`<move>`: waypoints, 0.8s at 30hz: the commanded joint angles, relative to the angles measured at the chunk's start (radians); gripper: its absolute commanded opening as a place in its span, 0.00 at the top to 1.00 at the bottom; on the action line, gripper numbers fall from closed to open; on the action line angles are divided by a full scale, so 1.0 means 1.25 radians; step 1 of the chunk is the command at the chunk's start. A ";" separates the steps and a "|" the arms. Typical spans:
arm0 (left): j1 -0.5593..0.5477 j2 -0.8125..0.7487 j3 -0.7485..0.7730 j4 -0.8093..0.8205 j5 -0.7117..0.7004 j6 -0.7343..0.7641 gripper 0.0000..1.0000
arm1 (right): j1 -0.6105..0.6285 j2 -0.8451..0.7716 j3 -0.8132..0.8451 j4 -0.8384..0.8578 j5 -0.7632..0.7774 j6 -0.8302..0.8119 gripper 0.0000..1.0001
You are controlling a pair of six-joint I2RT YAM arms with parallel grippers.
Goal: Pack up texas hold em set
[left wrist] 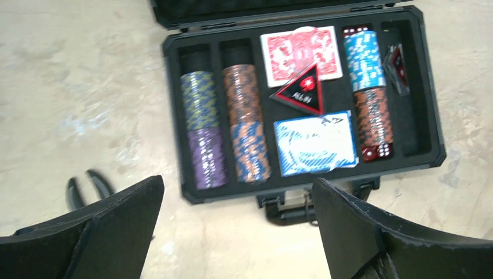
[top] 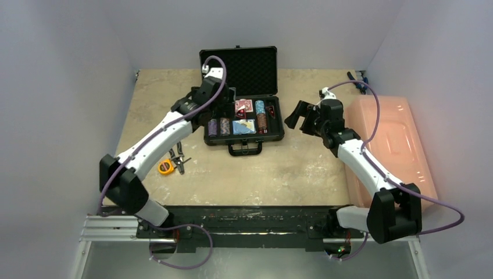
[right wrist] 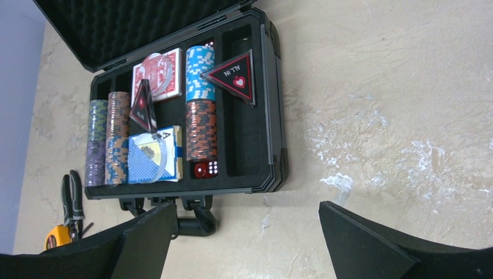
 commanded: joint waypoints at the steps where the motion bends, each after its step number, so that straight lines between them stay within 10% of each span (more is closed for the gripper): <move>1: 0.005 -0.134 -0.084 -0.048 -0.091 0.010 0.00 | 0.002 -0.052 -0.009 0.028 0.006 -0.012 0.01; 15: 0.005 -0.482 -0.185 -0.288 -0.082 0.036 0.00 | 0.004 -0.083 0.123 -0.040 0.001 0.041 0.01; 24: 0.004 -0.562 -0.337 -0.225 -0.060 0.098 0.00 | 0.003 -0.062 0.224 -0.044 -0.027 0.112 0.01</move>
